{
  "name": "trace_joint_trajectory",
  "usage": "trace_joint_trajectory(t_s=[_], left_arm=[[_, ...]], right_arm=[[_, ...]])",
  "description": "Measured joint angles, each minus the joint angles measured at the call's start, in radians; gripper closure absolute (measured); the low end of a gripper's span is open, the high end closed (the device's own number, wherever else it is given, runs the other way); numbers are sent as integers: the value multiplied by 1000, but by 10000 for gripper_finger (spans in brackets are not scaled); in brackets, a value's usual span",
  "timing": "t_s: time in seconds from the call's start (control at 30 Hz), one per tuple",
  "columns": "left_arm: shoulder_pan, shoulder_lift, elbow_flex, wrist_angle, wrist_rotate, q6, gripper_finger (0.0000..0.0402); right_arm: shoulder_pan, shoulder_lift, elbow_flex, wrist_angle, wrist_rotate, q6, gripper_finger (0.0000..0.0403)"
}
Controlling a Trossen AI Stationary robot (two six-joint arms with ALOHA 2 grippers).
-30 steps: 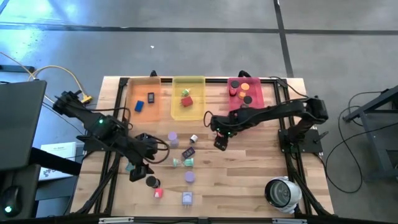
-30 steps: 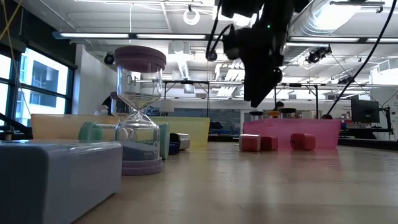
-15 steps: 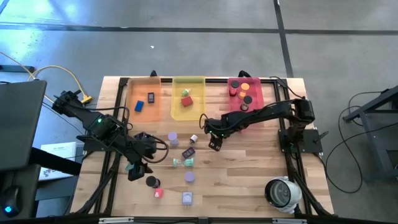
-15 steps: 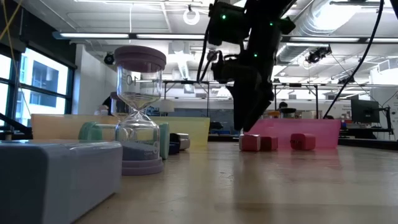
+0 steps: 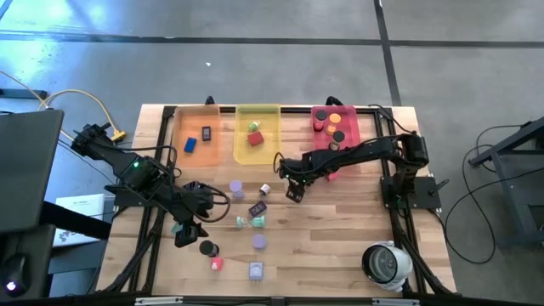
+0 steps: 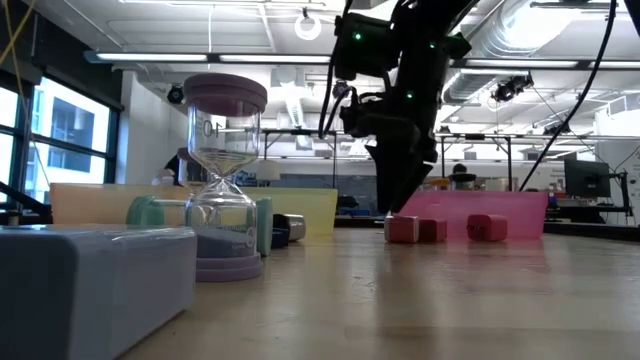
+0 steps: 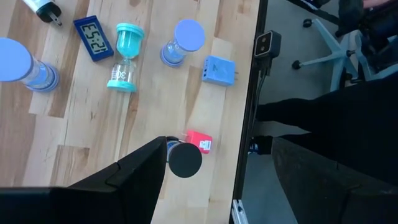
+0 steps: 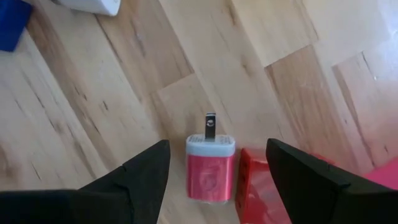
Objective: Pick & Place Office items
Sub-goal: Put the pink charger adapter into the yellow bin
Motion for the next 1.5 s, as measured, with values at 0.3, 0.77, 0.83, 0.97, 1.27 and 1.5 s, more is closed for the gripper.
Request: trace_joint_trajectory(t_s=[0.3, 0.77, 0.83, 0.97, 1.27, 1.5], left_arm=[[0, 0, 0, 0, 0, -7, 119], [0, 0, 0, 17, -1, -15, 119], [0, 0, 0, 22, -1, -15, 119], [0, -1, 0, 24, -5, -19, 119], [0, -1, 0, 35, -5, -22, 119], [0, -1, 0, 54, -33, -22, 119]], right_arm=[[1, 0, 0, -9, -3, -30, 147], [8, 43, 1, -5, -25, -76, 147], [13, 54, 2, -17, -27, -72, 147], [27, 77, 2, -15, -33, -76, 147], [34, 104, 3, -6, -61, -98, 182], [33, 102, 3, -9, -101, -105, 284]])
